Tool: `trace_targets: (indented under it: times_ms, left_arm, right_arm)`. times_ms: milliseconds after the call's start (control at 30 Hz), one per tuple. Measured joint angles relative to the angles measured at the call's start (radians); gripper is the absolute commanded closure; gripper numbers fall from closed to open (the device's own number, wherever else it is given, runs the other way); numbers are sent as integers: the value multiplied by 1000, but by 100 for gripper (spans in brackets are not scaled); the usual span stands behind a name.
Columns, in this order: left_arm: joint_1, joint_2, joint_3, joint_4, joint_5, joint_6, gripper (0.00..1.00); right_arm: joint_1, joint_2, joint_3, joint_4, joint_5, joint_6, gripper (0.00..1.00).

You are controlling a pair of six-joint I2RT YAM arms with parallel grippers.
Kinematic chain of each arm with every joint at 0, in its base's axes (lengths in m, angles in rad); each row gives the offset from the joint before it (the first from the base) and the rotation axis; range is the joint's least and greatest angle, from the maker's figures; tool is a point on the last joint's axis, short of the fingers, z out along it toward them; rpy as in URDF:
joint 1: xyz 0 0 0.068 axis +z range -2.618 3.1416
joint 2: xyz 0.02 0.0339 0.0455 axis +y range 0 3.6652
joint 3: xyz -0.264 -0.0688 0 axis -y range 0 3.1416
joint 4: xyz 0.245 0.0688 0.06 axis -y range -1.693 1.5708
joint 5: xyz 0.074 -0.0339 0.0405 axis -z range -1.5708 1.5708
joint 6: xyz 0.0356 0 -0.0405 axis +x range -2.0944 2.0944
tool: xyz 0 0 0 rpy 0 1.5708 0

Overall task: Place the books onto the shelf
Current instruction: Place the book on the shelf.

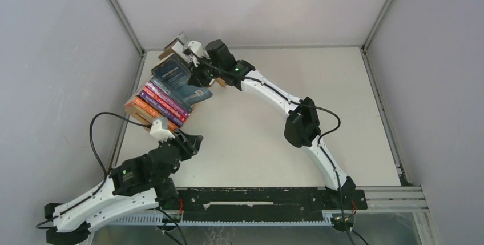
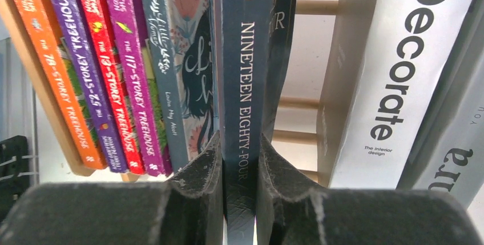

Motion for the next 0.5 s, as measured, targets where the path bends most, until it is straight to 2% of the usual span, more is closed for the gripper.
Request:
trace_targets:
  times_ms: [500]
  left_arm:
    - [-1, -86, -46, -30, -1, 16, 55]
  right_arm:
    - [34, 91, 52, 53, 38, -75, 100]
